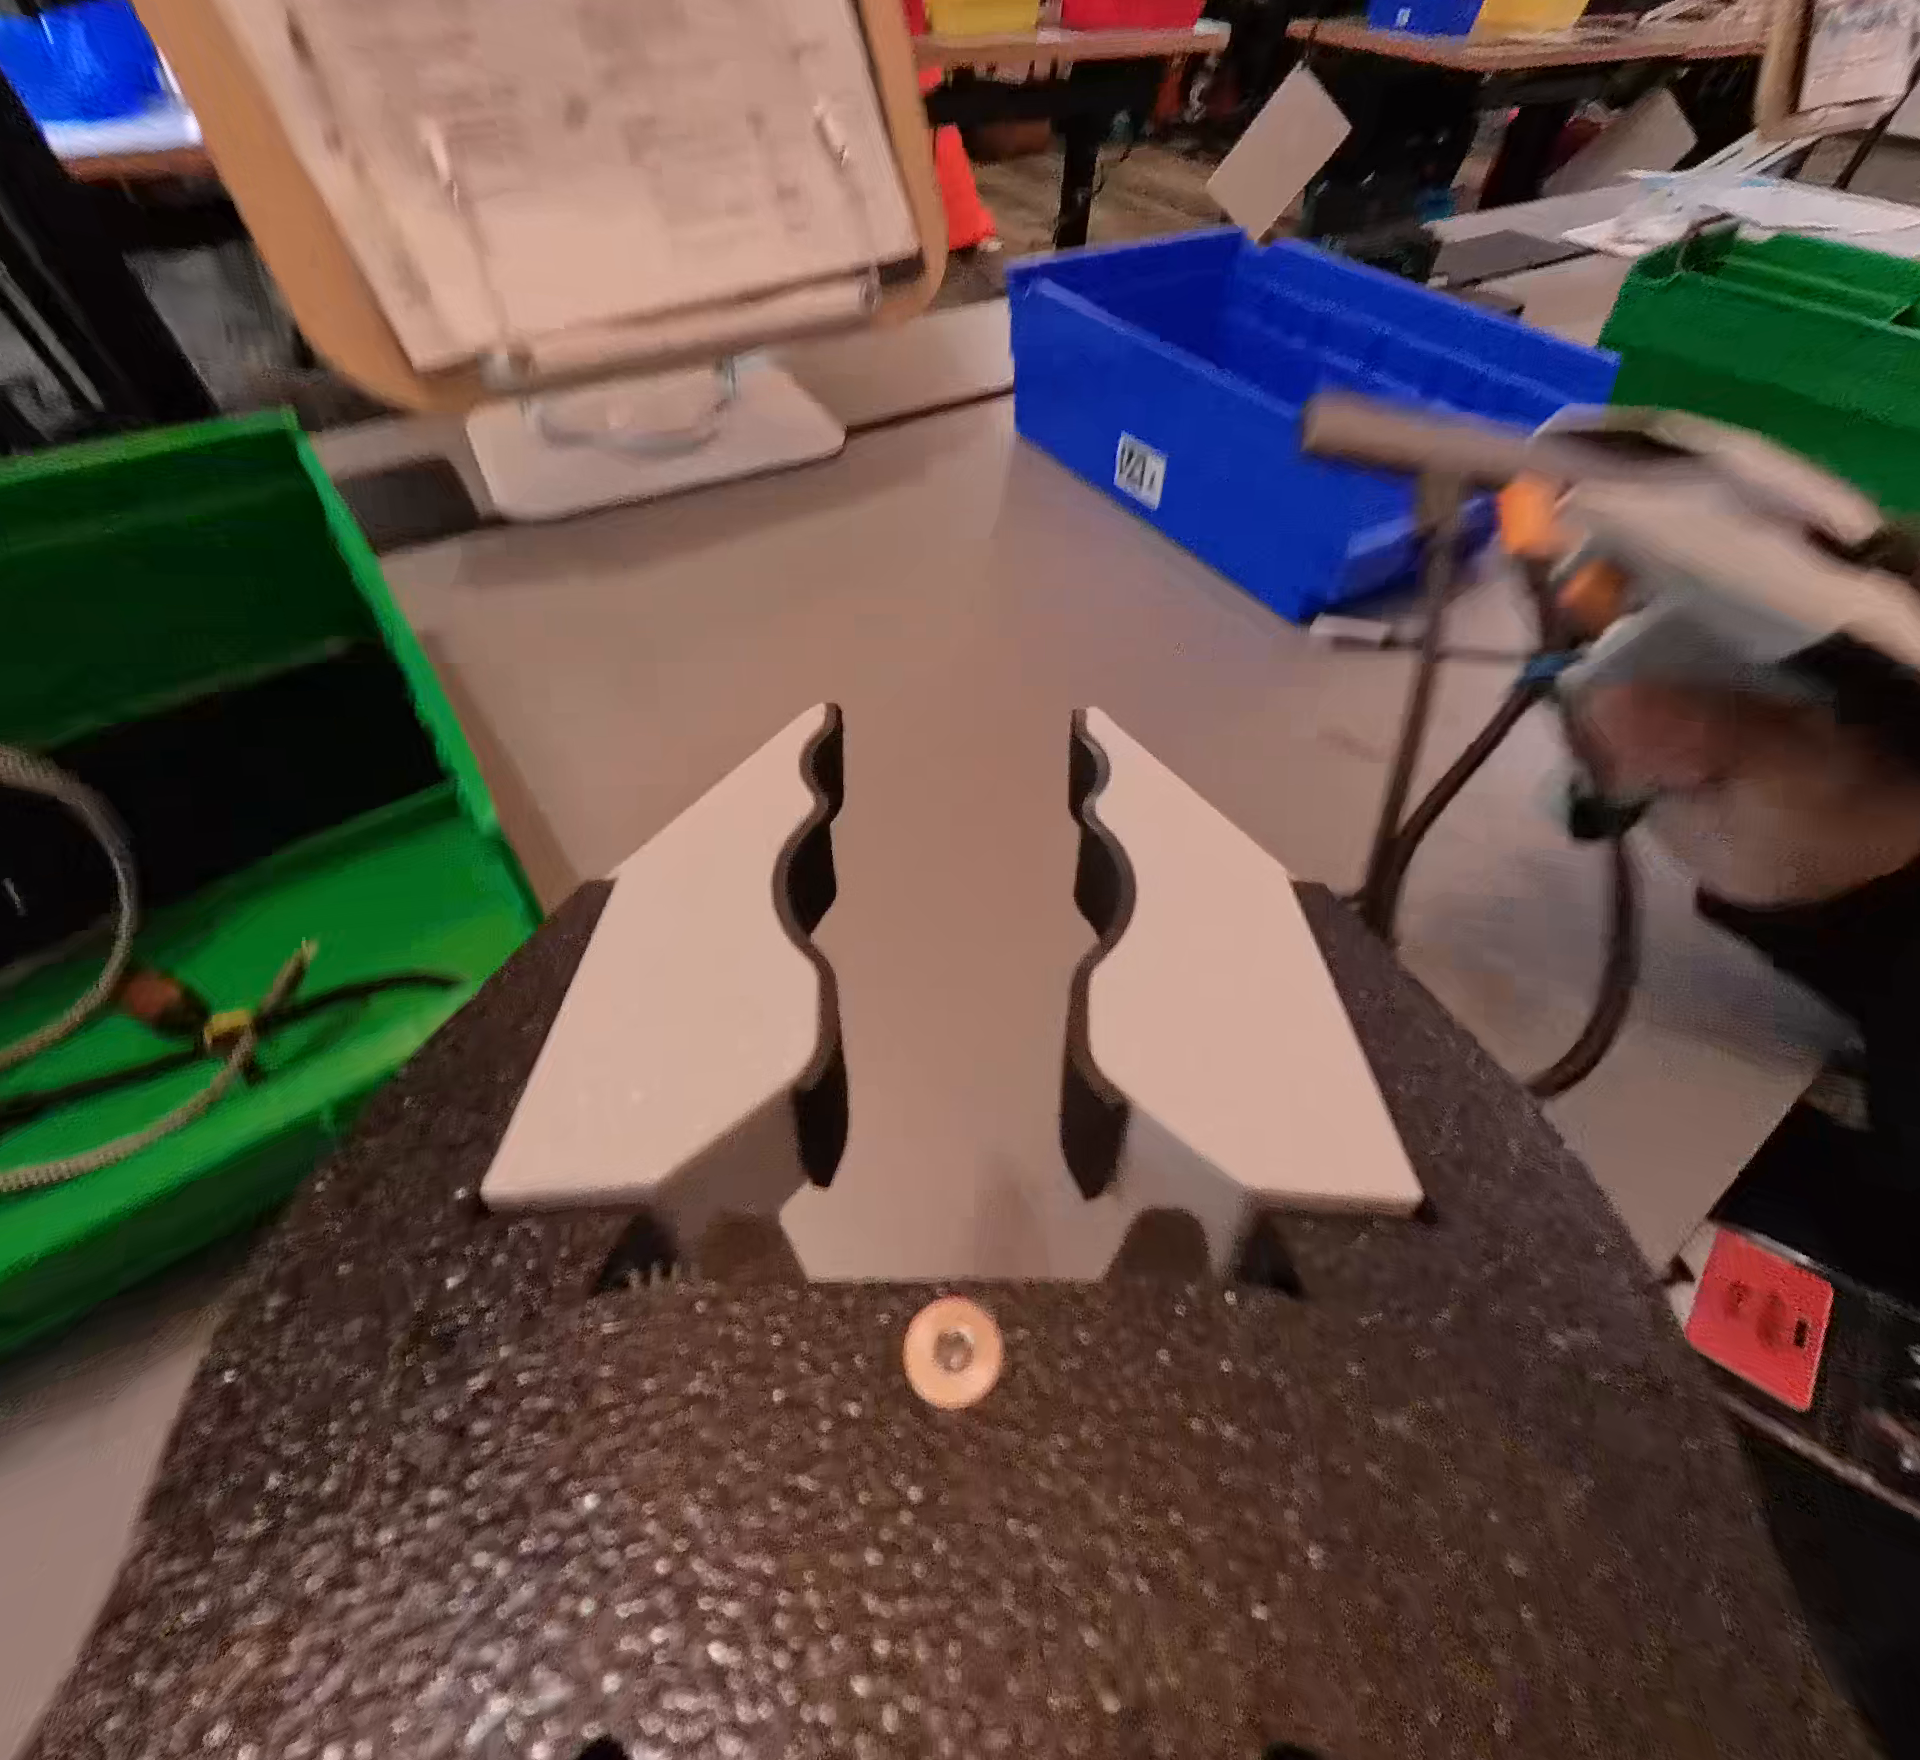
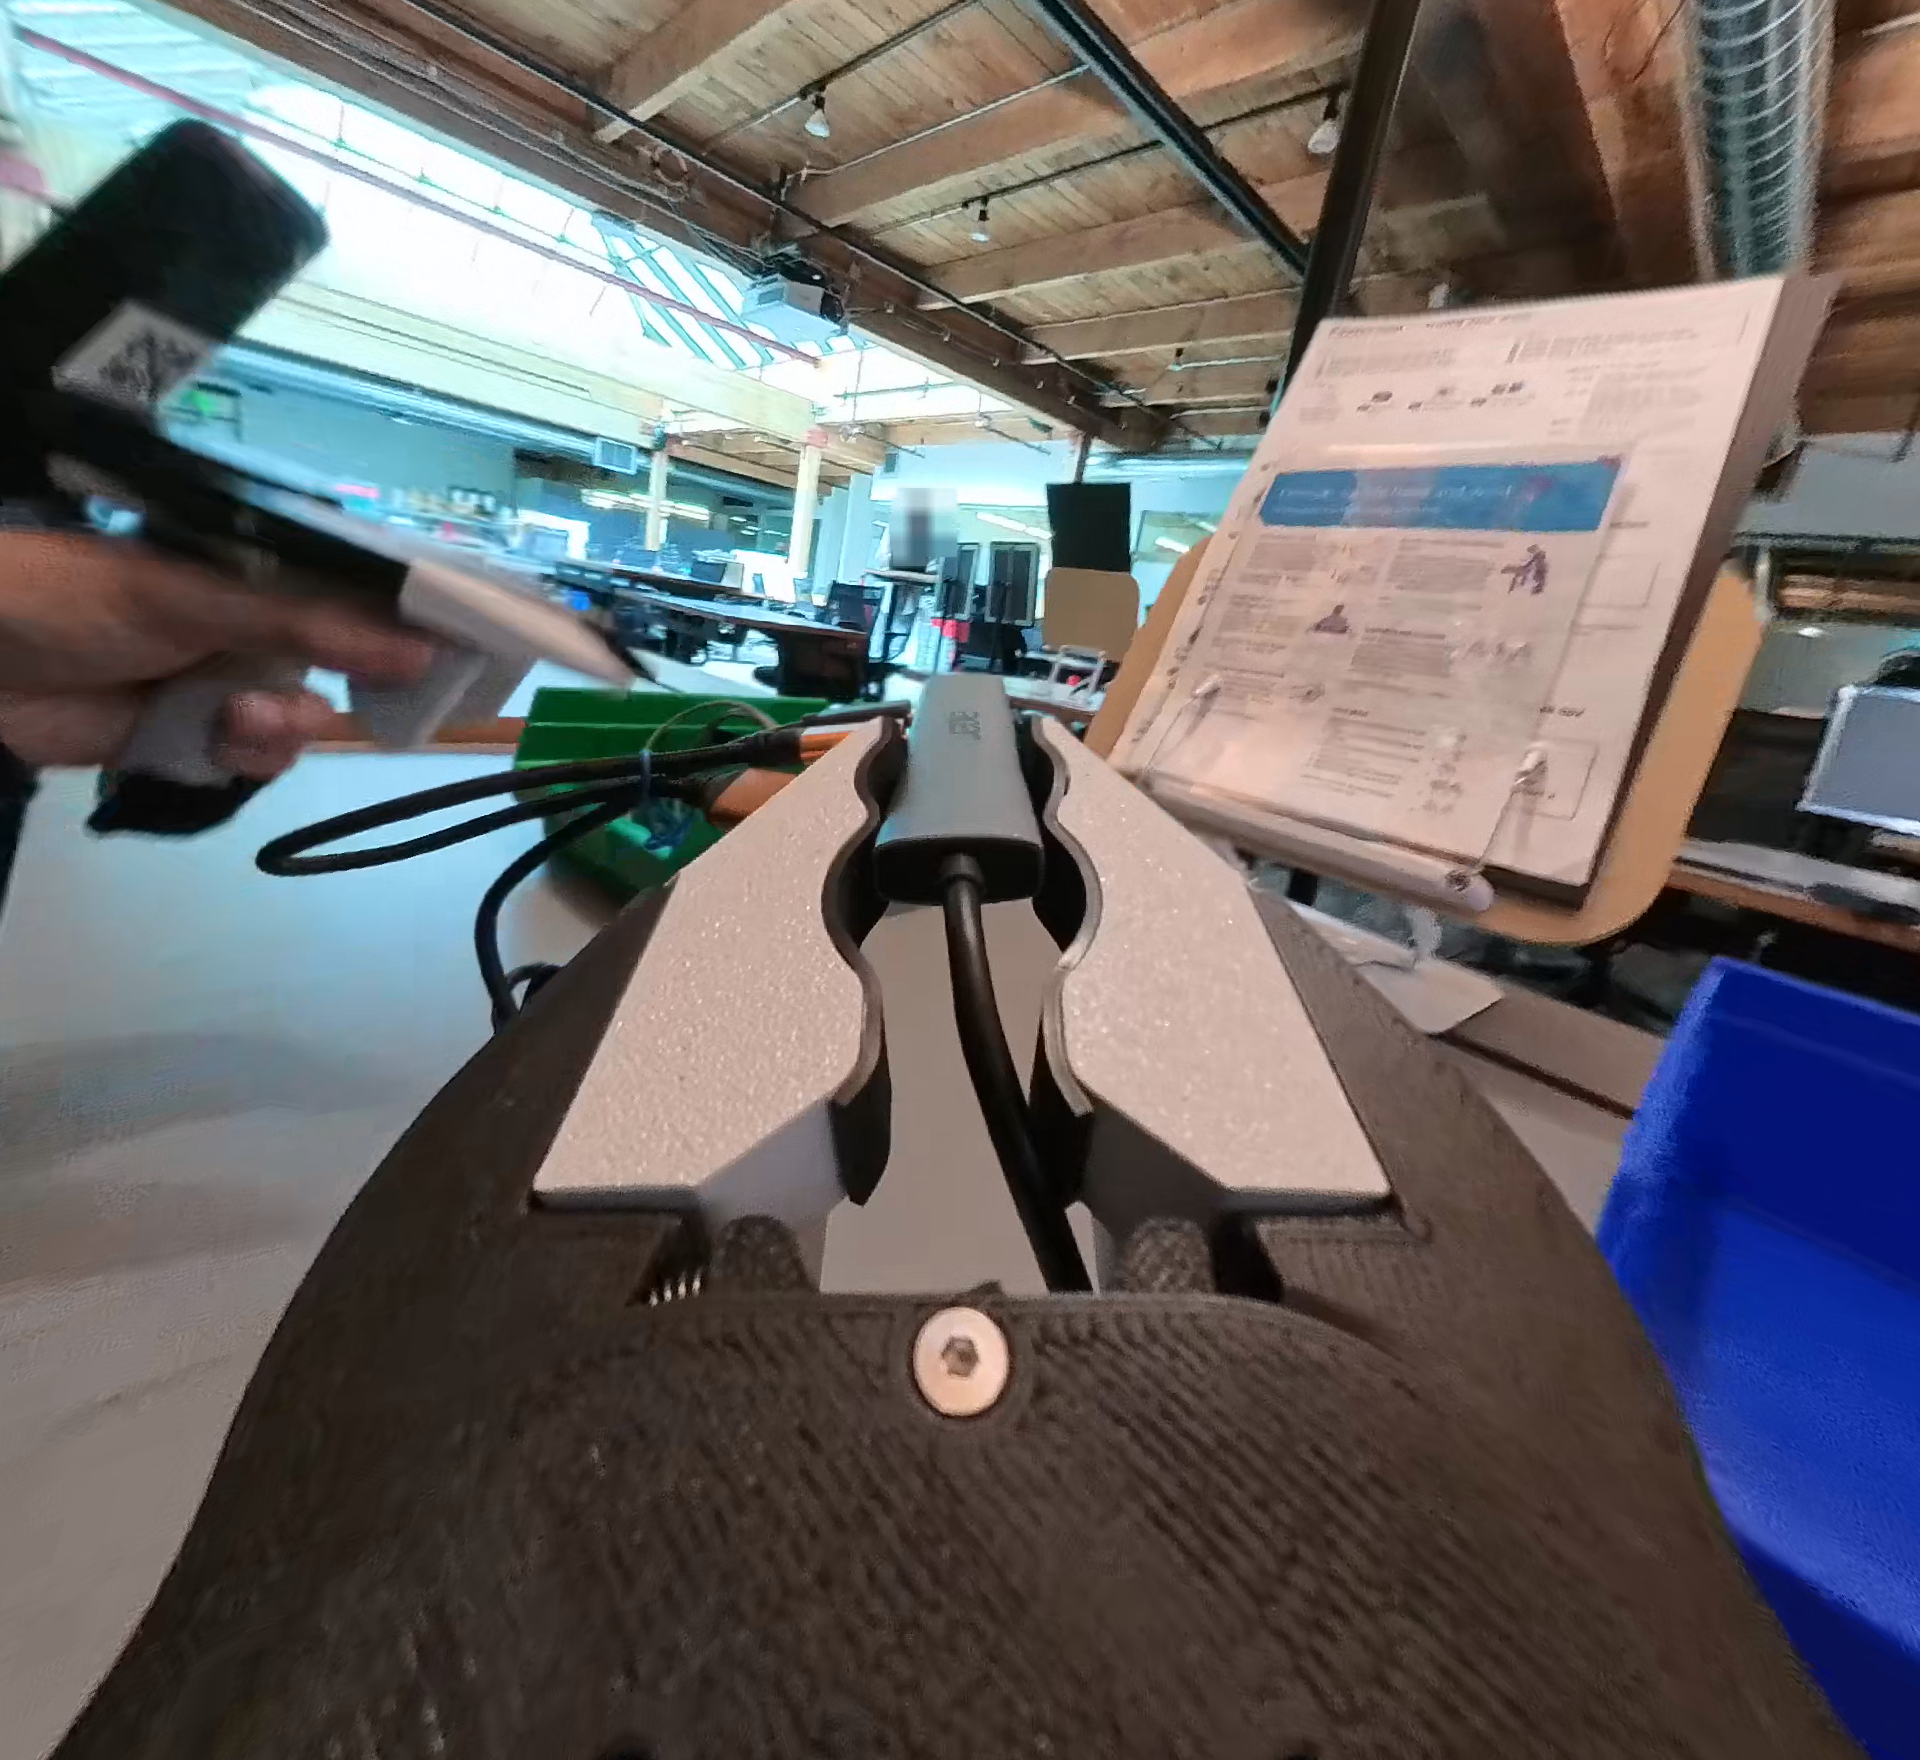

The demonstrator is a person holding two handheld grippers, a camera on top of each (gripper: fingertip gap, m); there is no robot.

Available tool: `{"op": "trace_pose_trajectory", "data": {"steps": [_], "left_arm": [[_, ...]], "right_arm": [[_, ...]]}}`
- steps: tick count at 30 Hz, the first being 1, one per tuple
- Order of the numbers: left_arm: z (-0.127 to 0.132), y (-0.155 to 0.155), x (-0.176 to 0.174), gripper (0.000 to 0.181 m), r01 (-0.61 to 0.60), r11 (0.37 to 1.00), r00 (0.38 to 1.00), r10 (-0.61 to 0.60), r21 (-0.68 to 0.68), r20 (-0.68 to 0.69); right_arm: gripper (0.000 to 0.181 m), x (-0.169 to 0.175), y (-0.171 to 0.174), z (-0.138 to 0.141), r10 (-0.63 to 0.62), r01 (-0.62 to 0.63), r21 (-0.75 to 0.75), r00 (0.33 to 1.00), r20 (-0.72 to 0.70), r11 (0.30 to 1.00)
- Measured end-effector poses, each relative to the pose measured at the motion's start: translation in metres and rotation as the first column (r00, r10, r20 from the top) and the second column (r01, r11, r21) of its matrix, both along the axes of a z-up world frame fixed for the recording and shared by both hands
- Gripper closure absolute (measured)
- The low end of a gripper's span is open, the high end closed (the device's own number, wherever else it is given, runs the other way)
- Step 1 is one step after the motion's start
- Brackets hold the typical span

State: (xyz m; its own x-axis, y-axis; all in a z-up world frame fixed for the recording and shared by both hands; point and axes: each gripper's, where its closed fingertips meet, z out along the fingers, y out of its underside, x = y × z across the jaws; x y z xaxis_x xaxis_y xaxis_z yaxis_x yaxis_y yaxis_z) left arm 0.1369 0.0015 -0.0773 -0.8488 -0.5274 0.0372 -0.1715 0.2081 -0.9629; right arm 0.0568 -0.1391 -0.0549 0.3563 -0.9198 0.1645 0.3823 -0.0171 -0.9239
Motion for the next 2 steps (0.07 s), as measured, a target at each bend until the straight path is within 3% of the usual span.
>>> {"op": "trace_pose_trajectory", "data": {"steps": [2], "left_arm": [[-0.029,0.012,0.004,0.137,-0.004,1.0,0.997,0.003,-0.004,-0.075]], "right_arm": [[0.158,-0.007,-0.01,0.019,-0.045,0.045,-0.006,0.999,0.028,0.999]]}}
